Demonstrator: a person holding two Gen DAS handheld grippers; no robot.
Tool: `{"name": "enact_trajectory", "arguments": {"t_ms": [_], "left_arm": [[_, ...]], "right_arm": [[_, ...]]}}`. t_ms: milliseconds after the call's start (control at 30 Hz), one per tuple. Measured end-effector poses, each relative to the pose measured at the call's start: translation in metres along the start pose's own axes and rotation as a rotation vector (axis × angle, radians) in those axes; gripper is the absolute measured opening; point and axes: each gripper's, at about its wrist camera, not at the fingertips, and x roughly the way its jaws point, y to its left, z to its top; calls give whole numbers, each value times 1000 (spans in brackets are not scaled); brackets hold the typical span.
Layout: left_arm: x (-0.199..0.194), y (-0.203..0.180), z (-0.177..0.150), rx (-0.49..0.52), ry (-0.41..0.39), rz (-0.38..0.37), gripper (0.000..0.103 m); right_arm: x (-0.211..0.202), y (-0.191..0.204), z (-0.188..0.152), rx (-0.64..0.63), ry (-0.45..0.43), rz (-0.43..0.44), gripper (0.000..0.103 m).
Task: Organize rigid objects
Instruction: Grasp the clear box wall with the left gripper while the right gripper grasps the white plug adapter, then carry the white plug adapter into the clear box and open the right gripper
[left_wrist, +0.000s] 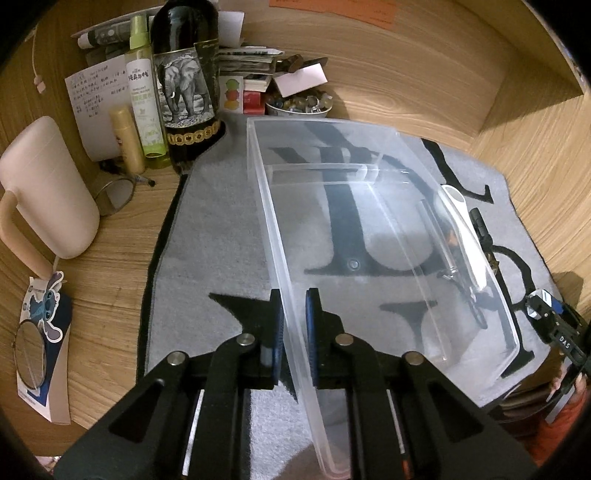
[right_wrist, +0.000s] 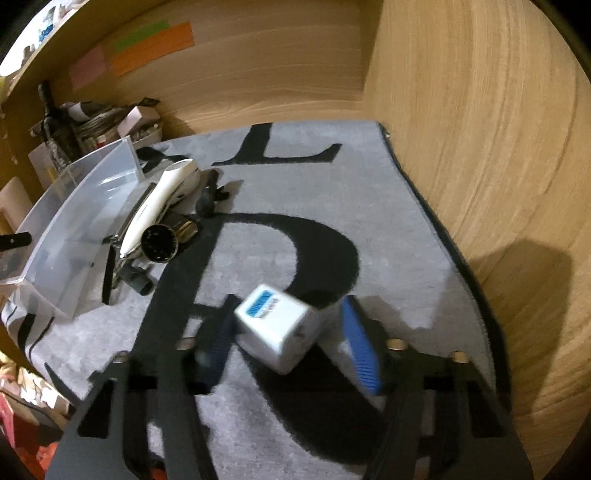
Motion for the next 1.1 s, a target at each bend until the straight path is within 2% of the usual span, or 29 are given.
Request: {"name": "enact_trajectory", "arguments": {"t_ms": [233, 600, 1100], "left_arm": [[0, 0, 1, 9, -1, 1, 11], [0, 0, -1, 17, -16, -11, 12], [1, 1, 0, 16, -14, -34, 12]], "right_arm": [[-2, 12, 9, -24, -30, 27, 42], [-19, 65, 61, -119, -187, 115, 42], [-24, 160, 121, -248, -298, 320, 42]]}}
